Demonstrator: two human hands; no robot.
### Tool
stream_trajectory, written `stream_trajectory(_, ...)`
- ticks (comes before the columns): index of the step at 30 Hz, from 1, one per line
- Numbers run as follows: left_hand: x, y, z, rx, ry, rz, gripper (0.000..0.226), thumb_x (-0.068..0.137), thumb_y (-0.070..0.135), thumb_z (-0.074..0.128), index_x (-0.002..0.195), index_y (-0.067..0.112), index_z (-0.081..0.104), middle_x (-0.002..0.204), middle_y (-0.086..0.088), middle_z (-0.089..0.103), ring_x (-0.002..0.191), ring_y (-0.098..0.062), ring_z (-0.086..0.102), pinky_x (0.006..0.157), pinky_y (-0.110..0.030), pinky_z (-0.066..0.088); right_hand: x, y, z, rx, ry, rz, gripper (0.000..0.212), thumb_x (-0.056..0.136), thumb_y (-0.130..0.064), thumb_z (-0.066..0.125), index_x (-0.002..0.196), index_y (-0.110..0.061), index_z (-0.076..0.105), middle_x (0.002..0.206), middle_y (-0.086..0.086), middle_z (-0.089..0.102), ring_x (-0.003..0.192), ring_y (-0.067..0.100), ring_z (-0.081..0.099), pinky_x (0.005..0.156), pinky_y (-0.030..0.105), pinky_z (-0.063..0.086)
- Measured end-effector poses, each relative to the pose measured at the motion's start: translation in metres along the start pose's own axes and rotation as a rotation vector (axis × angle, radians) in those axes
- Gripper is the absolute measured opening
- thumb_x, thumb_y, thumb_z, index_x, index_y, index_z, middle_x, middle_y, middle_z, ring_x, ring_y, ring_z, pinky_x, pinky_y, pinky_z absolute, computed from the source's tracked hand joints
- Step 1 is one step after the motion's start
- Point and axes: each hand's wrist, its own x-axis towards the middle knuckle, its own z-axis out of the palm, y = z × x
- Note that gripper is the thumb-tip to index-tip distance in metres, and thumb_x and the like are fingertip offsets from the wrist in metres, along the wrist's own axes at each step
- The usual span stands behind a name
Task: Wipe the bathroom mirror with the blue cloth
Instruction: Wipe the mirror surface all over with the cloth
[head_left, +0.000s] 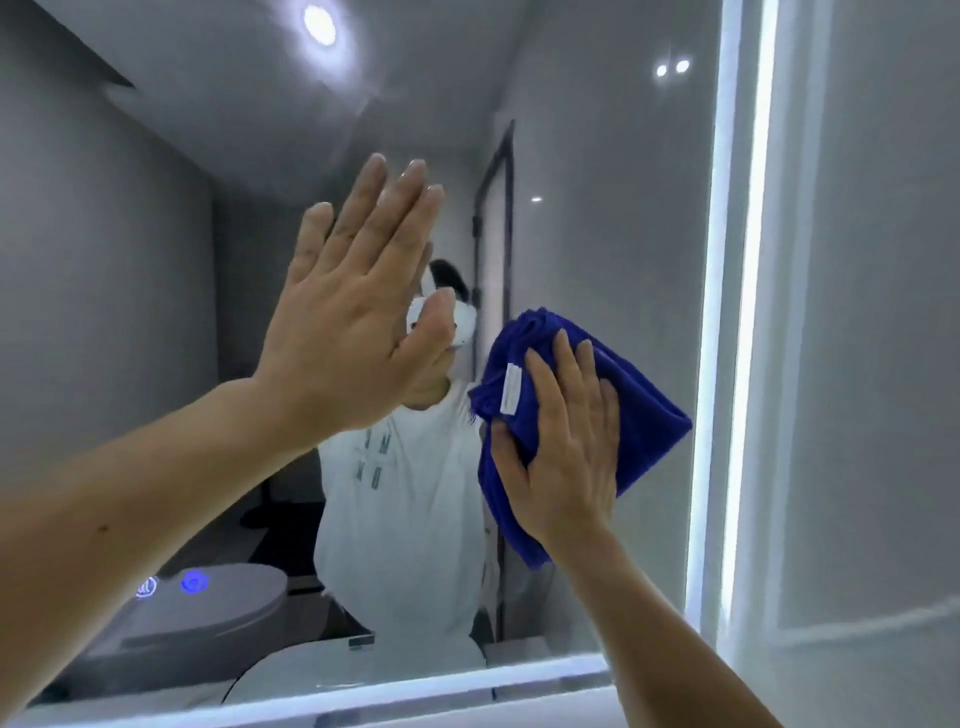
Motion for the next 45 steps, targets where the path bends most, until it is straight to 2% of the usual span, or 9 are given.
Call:
stream_trajectory(8,-0.051,0.018,0.018,-0.013,-0.101,0.031,0.066,0.098,0.039,0.027,0.156,0.010,0.016,0.165,-0.005,0.009,0.152,-0.019,-0.001,0.122,-0.051,0.004,-0.163,0.007,-0.009,0.006,-0.105,-0.078,0.046,0.099,-0.040,0.046,0.142,-0.026,0.040,0.160,-0.007,0.025,0.146,0.022,0.028,0.120,0.042,0.020)
stream_trajectory(12,-0.071,0.020,0.026,0.027,-0.111,0.099,0.065,0.099,0.041,0.025,0.155,0.008,0.019,0.164,-0.007,0.012,0.152,-0.023,0.003,0.121,-0.055,0.008,-0.183,0.014,-0.021,-0.020,-0.191,-0.133,0.040,0.097,-0.037,0.051,0.135,-0.025,0.048,0.152,-0.003,0.038,0.147,0.020,0.025,0.120,0.042,0.021)
stream_trajectory(17,-0.079,0.017,0.032,0.043,-0.124,0.062,0.065,0.099,0.043,0.022,0.156,0.012,0.016,0.165,-0.004,0.009,0.152,-0.021,0.000,0.121,-0.053,0.006,-0.092,0.024,-0.031,-0.022,-0.205,-0.228,0.056,0.088,-0.030,0.060,0.140,-0.023,0.042,0.155,0.000,0.030,0.149,0.021,0.017,0.121,0.038,0.008)
stream_trajectory(21,-0.082,0.020,0.037,0.030,-0.111,0.055,0.064,0.100,0.043,0.027,0.156,0.012,0.019,0.164,-0.005,0.012,0.152,-0.022,0.002,0.121,-0.054,0.007,0.046,0.040,-0.022,0.038,0.045,-0.044,0.053,0.092,-0.032,0.056,0.142,-0.020,0.042,0.154,0.005,0.037,0.144,0.025,0.029,0.118,0.031,0.008)
stream_trajectory(24,-0.080,0.022,0.041,0.025,-0.059,0.072,0.064,0.100,0.042,0.029,0.155,0.010,0.022,0.163,-0.008,0.016,0.152,-0.025,0.006,0.120,-0.055,0.009,0.062,0.041,-0.015,0.038,0.138,-0.032,0.053,0.093,-0.034,0.057,0.141,-0.020,0.042,0.152,0.007,0.041,0.142,0.025,0.032,0.117,0.029,0.013)
stream_trajectory(28,-0.080,0.027,0.047,0.010,-0.018,0.085,0.063,0.101,0.041,0.029,0.155,0.008,0.022,0.163,-0.010,0.018,0.152,-0.028,0.008,0.122,-0.051,0.006,-0.011,0.041,-0.009,0.054,0.163,-0.047,0.053,0.096,-0.036,0.053,0.143,-0.017,0.038,0.153,0.009,0.035,0.146,0.024,0.026,0.118,0.032,0.013)
stream_trajectory(36,-0.092,0.039,0.048,-0.022,-0.061,0.095,0.064,0.100,0.040,0.026,0.155,0.007,0.020,0.162,-0.013,0.018,0.151,-0.032,0.009,0.120,-0.057,0.008,-0.209,0.044,-0.019,0.000,-0.041,-0.029,0.048,0.096,-0.034,0.052,0.140,-0.021,0.038,0.153,0.003,0.034,0.147,0.025,0.025,0.117,0.045,0.023)
stream_trajectory(41,-0.095,0.038,0.035,-0.010,-0.081,0.077,0.064,0.100,0.040,0.026,0.154,0.006,0.022,0.162,-0.013,0.019,0.151,-0.032,0.010,0.118,-0.060,0.011,-0.258,0.059,-0.039,-0.043,-0.238,-0.099,0.048,0.088,-0.025,0.062,0.133,-0.018,0.046,0.146,0.009,0.040,0.148,0.025,0.022,0.118,0.044,0.022)
stream_trajectory(45,-0.098,0.034,0.028,0.002,-0.075,0.072,0.064,0.100,0.038,0.029,0.154,0.005,0.023,0.162,-0.014,0.020,0.150,-0.033,0.011,0.118,-0.060,0.013,-0.226,0.044,-0.044,0.055,-0.199,0.010,0.052,0.088,-0.024,0.061,0.137,-0.017,0.045,0.153,0.004,0.032,0.148,0.026,0.021,0.119,0.045,0.018)
